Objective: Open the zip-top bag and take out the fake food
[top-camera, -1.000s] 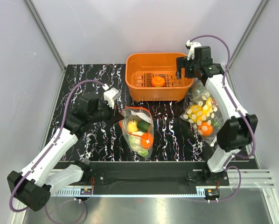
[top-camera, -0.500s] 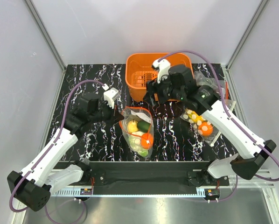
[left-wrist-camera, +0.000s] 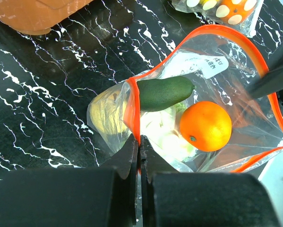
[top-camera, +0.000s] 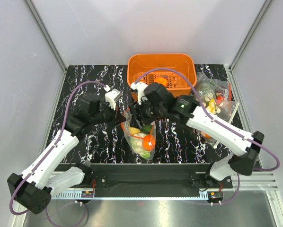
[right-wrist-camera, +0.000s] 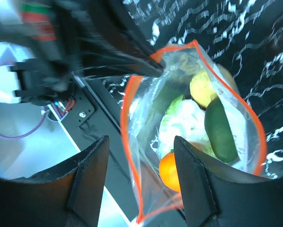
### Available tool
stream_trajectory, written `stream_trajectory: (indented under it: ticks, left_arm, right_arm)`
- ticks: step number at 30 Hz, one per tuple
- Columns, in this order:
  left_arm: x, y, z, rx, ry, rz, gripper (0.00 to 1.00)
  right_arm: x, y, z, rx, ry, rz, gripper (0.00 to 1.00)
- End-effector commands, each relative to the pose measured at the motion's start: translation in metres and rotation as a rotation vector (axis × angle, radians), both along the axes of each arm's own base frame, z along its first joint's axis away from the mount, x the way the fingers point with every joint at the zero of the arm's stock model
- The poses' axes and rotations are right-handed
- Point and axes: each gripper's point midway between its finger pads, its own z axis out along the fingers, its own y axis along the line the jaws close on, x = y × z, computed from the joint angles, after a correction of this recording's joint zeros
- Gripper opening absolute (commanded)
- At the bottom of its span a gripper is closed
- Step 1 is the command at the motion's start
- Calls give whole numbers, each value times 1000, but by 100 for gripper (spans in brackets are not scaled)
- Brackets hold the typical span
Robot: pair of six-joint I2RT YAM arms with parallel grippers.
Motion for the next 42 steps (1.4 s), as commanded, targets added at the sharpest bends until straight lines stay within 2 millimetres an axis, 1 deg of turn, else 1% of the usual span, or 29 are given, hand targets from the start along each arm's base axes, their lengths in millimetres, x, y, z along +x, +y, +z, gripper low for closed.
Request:
stream_trajectory:
  ticks: [1, 3, 6, 8, 12, 14, 15, 17, 21, 24, 27, 31, 35, 38, 42]
  left_arm:
    - [3, -6, 20, -51, -64, -18, 0]
    - [3, -7, 20, -52, -62, -18, 0]
    - [2, -7, 20, -55, -60, -21, 0]
    - [2, -7, 21, -57, -64, -21, 0]
    - [1, -7, 21, -59, -62, -23, 0]
    - [1, -8, 22, -61, -65, -25, 0]
    - [1, -7, 22, -61, -64, -21, 0]
    - [0, -7, 24, -64, -67, -24, 0]
    - [-1, -8, 23, -68, -64, -28, 0]
    - [-2, -9, 24, -74, -63, -35, 0]
    - [-2, -10, 23, -74, -59, -36, 0]
    - [-2, -11, 22, -74, -56, -40, 0]
    - [-2, -10, 23, -75, -57, -40, 0]
    - [-2, -11, 22, -75, -55, -41, 0]
    - [-2, -11, 22, -75, -51, -43, 0]
  right_arm:
    - [-3, 6, -27, -55, 80, -24, 63]
    - [-4, 2, -43, -114, 119, -46, 63]
    - [-9, -4, -58, -182, 162, -64, 62]
    - [-13, -8, -65, -218, 179, -78, 63]
    - [-23, -25, -85, -306, 245, -137, 63]
    - [-28, -30, -89, -319, 268, -170, 63]
    - [-31, -34, -96, -338, 283, -183, 64]
    - [-34, -36, -97, -332, 300, -213, 64]
    - [-45, -43, -108, -361, 331, -255, 67]
    - [-46, -52, -117, -394, 322, -311, 72]
    - [-50, -54, -119, -402, 325, -334, 79]
    - [-52, -60, -120, -449, 294, -359, 84]
    - [-55, -65, -133, -478, 299, -369, 86]
    - [-55, -68, -139, -490, 290, -380, 87]
    - [-51, -68, -149, -501, 271, -387, 89]
